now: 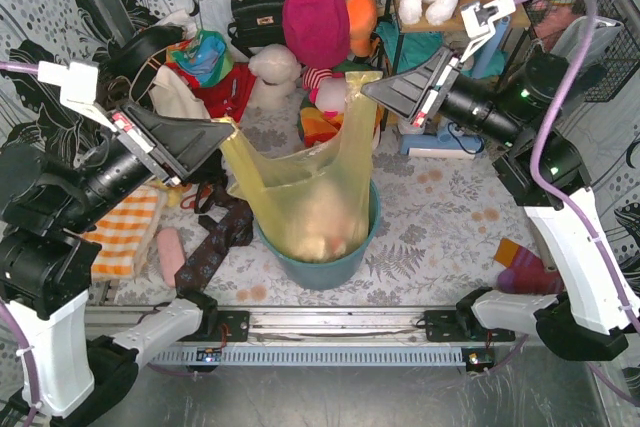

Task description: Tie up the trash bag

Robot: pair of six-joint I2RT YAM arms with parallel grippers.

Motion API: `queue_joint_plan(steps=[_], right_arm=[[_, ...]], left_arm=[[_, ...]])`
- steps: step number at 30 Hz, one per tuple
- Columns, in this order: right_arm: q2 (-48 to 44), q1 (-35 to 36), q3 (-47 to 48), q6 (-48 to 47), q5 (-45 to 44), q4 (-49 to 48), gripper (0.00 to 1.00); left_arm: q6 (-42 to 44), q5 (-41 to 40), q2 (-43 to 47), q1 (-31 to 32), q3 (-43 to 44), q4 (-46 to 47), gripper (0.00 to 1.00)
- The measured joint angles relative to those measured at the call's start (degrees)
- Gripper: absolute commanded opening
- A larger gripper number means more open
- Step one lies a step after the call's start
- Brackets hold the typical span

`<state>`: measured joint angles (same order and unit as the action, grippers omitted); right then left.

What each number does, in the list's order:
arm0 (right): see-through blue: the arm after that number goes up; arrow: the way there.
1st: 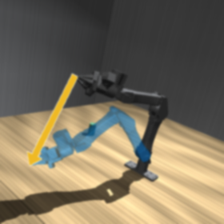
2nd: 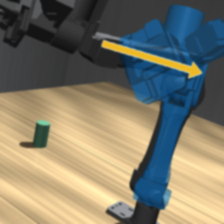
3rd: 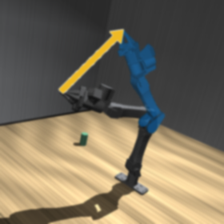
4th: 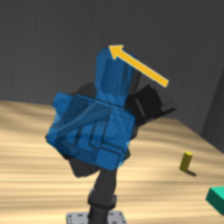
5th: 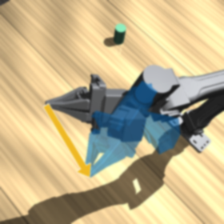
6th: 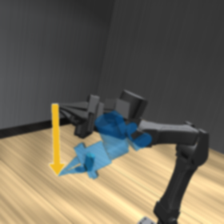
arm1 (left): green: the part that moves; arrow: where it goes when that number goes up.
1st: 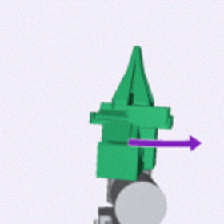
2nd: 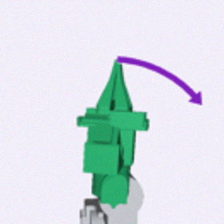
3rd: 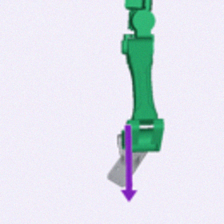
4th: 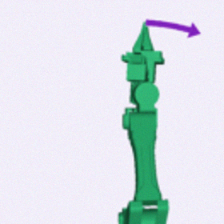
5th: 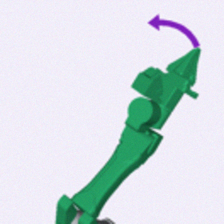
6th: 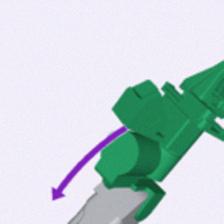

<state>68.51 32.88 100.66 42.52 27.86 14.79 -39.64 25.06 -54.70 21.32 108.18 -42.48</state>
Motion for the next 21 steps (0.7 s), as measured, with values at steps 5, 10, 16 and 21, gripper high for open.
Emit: queue_joint_plan(steps=[5,10,16,21], right_arm=[[1.09,0.00,3.78,2.78,3.19,-4.44,0.00],[-2.34,0.02,-2.43,4.02,3.82,-8.79,0.00],[-8.07,0.00,-15.93,5.14,1.79,-9.46,0.00],[-4.39,0.00,-10.71,4.98,1.46,-8.39,0.00]], left_arm=[[-0.85,-1.05,-0.17,0.00,1.40,3.61,0.00],[-1.51,-2.34,2.51,0.00,-4.55,6.82,0.00],[-4.20,-3.02,7.39,0.00,-16.94,9.11,0.00],[-5.07,-2.34,3.39,0.00,-12.50,9.99,0.00]])
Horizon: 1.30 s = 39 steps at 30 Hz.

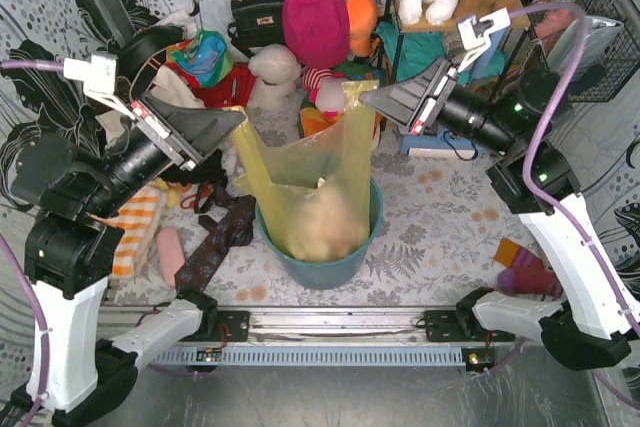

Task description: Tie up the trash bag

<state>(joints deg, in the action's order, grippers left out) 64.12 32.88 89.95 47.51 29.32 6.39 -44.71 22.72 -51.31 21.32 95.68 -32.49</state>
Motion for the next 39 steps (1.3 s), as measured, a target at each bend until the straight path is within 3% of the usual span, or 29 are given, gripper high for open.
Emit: queue_joint_plan(steps=[4,8,16,20,29,32,39], right_arm=[[2.82,0.00,7.58,-0.42,0.02,0.24,0.00],[1.84,0.00,8.59,-0.59,-0.02,-0.09,0.00],[-5.01,0.00,-5.51,0.07,-1.77,-2.75,0.00],[-4.20,0.00,-7.76,0.31,-2.43,-2.60,0.00],[4.57,0.00,10.01,-1.53,-2.08,0.94,0.00],[5.29,0.00,12.81,-2.12,-1.88,1.25,0.00],[-0.59,0.00,-0.63,-1.14,-1.95,-2.23,0.00]], left_arm=[[0.00,1.53,-3.93,0.00,7.13,1.79,0.00],[-0.48,2.84,-4.02,0.00,7.37,4.13,0.00],[-1.97,3.13,2.54,0.00,-5.31,7.10,0.00],[-2.86,3.15,2.23,0.00,-8.15,7.04,0.00],[-1.92,4.33,-7.17,0.00,7.65,5.92,0.00],[-2.16,5.49,-7.93,0.00,9.22,7.30,0.00],[-3.56,6.78,-2.10,0.00,-2.27,10.43,0.00]])
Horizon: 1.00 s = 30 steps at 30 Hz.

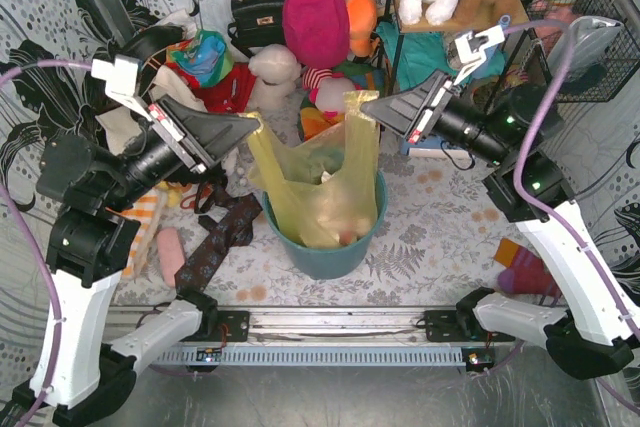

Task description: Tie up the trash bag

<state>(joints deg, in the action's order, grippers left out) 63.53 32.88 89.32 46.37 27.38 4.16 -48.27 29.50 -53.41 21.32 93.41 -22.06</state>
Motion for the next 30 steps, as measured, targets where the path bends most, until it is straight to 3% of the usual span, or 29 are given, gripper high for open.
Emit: queue_joint_plan(steps=[4,8,20,30], right_arm=[[-1.40,0.00,-6.62,0.98,-0.44,-0.11,0.00],[-1.33,0.00,-7.45,1.01,-0.85,0.07,0.00],[2.89,0.00,8.15,-0.98,-0.35,2.47,0.00],[-2.80,0.00,-3.98,-1.46,-2.45,4.39,0.00]], left_arm=[[-1.36,0.04,3.45,0.00,-7.39,0.74,0.00],[-2.21,0.04,3.23,0.00,-8.98,0.96,0.00],[-3.52,3.15,-4.04,0.00,3.80,3.89,0.00],[-4.42,2.84,3.26,0.00,-8.70,5.73,0.00]])
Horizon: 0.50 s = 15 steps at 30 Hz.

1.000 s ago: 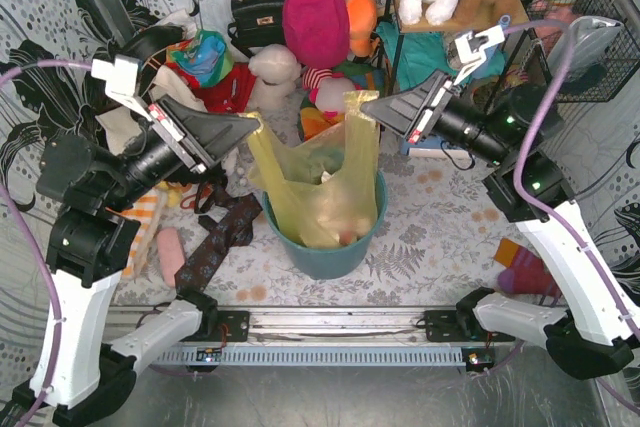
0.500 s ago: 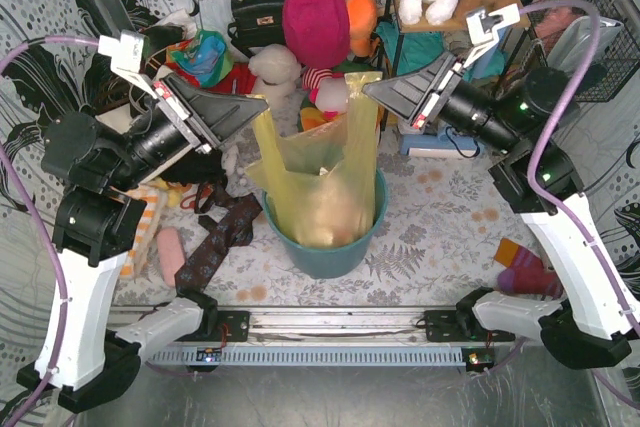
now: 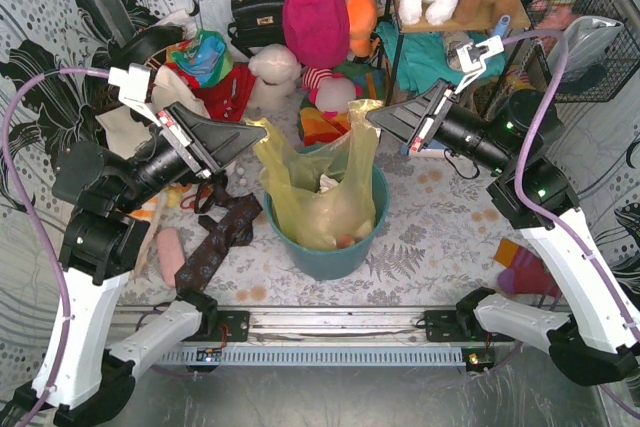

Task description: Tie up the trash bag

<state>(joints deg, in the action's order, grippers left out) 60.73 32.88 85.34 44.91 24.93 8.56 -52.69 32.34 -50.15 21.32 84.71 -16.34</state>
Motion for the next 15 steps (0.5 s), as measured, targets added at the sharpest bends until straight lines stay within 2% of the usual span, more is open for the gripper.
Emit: queue_joint_plan(steps=[8,11,15], right_arm=[[-1.68,0.00,-1.22,-2.95,-1.86,2.34,0.02],[-2.14,0.00,-0.61,-3.89,-1.86,3.08,0.24],[-0.74,0.00,4.35,-5.55,-1.84,5.42,0.45]], left_arm=[[-0.09,-0.26,0.33,0.00,-1.84,0.55,0.00],[0.04,-0.26,-0.11,0.00,-1.16,0.59,0.00],[0.26,-0.22,-0.92,0.00,0.11,0.87,0.00]])
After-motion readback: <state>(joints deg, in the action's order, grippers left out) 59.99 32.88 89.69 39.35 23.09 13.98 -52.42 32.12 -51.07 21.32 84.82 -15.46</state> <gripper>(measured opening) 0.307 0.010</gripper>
